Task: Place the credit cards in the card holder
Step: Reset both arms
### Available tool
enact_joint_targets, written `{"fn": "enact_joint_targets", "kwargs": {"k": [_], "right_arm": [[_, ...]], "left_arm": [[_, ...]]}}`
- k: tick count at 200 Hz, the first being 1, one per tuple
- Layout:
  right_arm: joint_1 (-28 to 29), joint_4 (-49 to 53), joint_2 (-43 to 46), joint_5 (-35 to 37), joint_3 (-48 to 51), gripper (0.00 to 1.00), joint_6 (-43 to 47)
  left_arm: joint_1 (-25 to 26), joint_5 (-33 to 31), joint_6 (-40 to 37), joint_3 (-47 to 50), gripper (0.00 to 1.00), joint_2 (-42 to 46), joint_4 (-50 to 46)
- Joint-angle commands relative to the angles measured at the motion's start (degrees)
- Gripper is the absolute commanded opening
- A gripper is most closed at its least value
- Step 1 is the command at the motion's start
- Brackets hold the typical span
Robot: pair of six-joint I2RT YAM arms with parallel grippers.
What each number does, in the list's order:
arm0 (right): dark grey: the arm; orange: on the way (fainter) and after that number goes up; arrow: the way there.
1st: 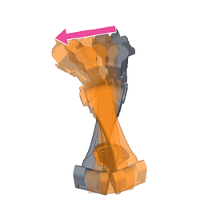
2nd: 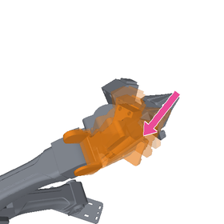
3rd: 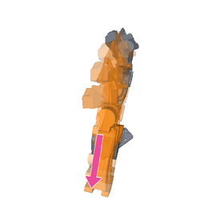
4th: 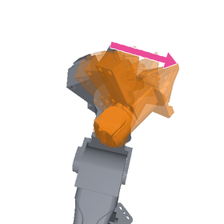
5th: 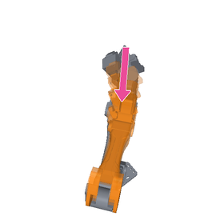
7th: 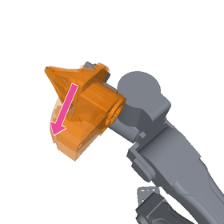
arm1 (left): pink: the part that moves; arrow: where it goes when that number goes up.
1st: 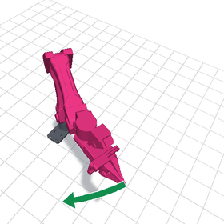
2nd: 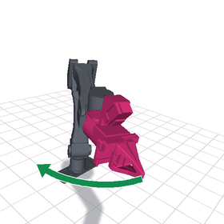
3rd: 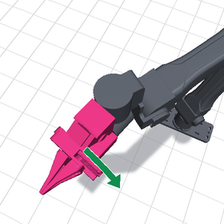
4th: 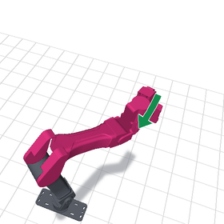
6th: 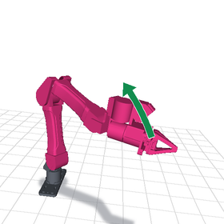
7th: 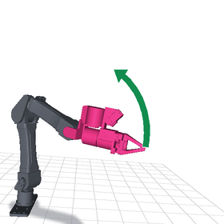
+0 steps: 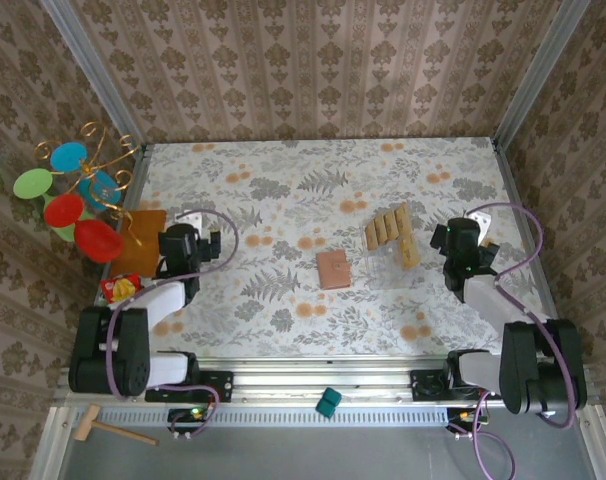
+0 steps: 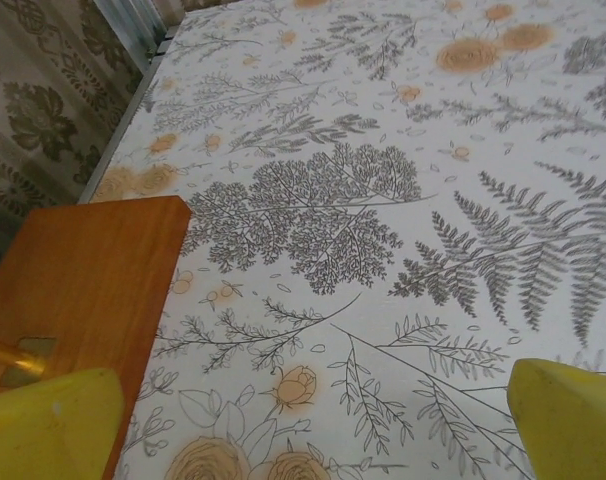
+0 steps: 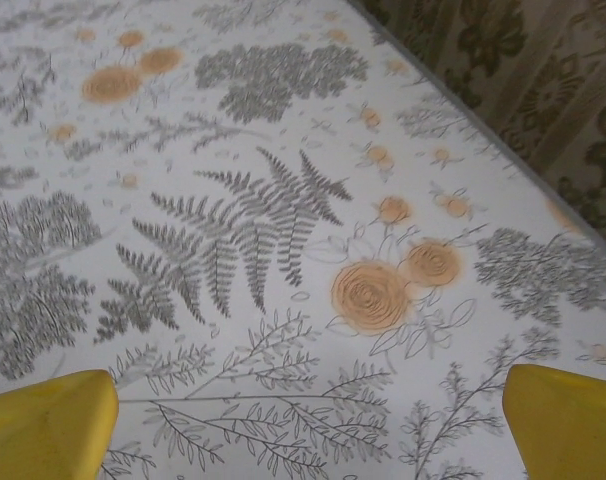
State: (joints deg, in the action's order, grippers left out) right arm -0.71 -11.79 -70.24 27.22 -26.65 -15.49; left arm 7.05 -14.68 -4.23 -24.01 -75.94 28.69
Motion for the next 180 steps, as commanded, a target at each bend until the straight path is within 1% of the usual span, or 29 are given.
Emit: {"fn": "enact_joint_targets", "kwargs": {"k": [1, 14, 23, 30, 43, 53, 63, 68, 73, 81, 87, 92, 98, 101, 109, 112, 121, 131, 142, 151, 165, 180], "right_arm": [[0.27, -13.69, -1.52, -2.01, 2.25, 1.0, 2.81], [0.27, -19.82, -2.51, -2.73, 3.86, 1.0, 3.8], [0.25, -21.65, -3.09, -3.75, 4.17, 1.0, 3.9], [0.29, -24.74, -3.48, -5.26, 4.88, 1.0, 4.55], [0.34, -32.65, -4.31, -7.51, 7.9, 1.0, 5.53], [0.36, -39.53, -6.35, -8.71, 10.28, 1.0, 6.08], [0.36, -44.3, -8.92, -9.76, 11.39, 1.0, 6.23], [0.36, -46.31, -11.09, -10.66, 11.32, 1.0, 6.67], [0.36, -45.46, -11.63, -12.17, 10.57, 1.0, 7.33], [0.36, -41.63, -11.59, -15.53, 8.91, 1.0, 8.41], [0.36, -42.46, -13.47, -17.3, 8.35, 1.0, 9.2], [0.51, -44.49, -16.09, -17.73, 8.45, 1.0, 9.69], [0.82, -50.77, -19.21, -17.67, 8.69, 1.0, 10.33], [0.94, -49.92, -19.3, -17.98, 8.3, 1.0, 10.71], [1.19, -40.59, -16.52, -18.62, 5.91, 1.0, 10.88], [1.16, -38.74, -16.25, -18.55, 5.21, 1.0, 10.63], [1.02, -41.3, -18.39, -18.43, 4.57, 1.0, 10.66], [1.07, -37.23, -17.49, -18.26, 3.52, 1.0, 10.49], [1.09, -38.69, -17.99, -18.26, 3.75, 1.0, 10.57], [1.15, -37.68, -17.41, -18.26, 3.74, 1.0, 10.59], [2.73, -38.88, -17.17, -14.71, 4.41, 1.0, 11.42], [2.82, -38.82, -17.25, -14.56, 4.32, 1.0, 11.49]], "left_arm": [[-1.24, 0.29, -3.51, 1.35, 1.0, -2.81, 12.49], [-2.38, 2.77, -1.74, -0.44, 1.0, -4.2, 11.36], [-2.93, 4.12, -0.17, -1.07, 1.0, -5.23, 11.6], [-3.39, 6.12, 0.39, -0.16, 1.0, -6.86, 15.16], [-3.53, 10.22, -0.94, 2.49, 1.0, -10.82, 23.18], [-3.6, 11.43, -2.18, 3.73, 1.0, -13.54, 28.58], [-3.87, 12.12, -1.29, 2.83, 1.0, -12.7, 25.1], [-4.11, 12.57, -1.33, 2.66, 1.0, -13.1, 25.37], [-4.3, 12.6, -1.54, 2.53, 1.0, -13.36, 26.2], [-4.47, 12.85, -0.83, 1.99, 1.0, -12.93, 24.16], [-4.79, 13.4, -0.8, 1.74, 1.0, -13.25, 24.15], [-5.22, 13.77, -0.57, 1.32, 1.0, -13.31, 23.73], [-5.96, 14.65, 0.36, 0.92, 1.0, -13.08, 22.23], [-6.24, 15.15, 0.52, 0.89, 1.0, -13.18, 22.2], [-6.44, 15.16, 0.37, 0.9, 1.0, -13.31, 22.72], [-6.44, 15.2, 0.44, 0.85, 1.0, -13.18, 22.31], [-6.44, 15.2, 0.53, 0.81, 1.0, -13.27, 22.39], [-6.67, 15.48, 0.71, 0.63, 1.0, -13.34, 21.94], [-6.61, 15.47, 0.72, 0.63, 1.0, -13.29, 21.94], [-6.61, 15.47, 0.69, 0.63, 1.0, -13.31, 22.03], [-6.54, 15.23, 0.46, 0.84, 1.0, -13.35, 22.36], [-5.31, 13.3, -0.15, 1.97, 1.0, -12.86, 24.21]]}}
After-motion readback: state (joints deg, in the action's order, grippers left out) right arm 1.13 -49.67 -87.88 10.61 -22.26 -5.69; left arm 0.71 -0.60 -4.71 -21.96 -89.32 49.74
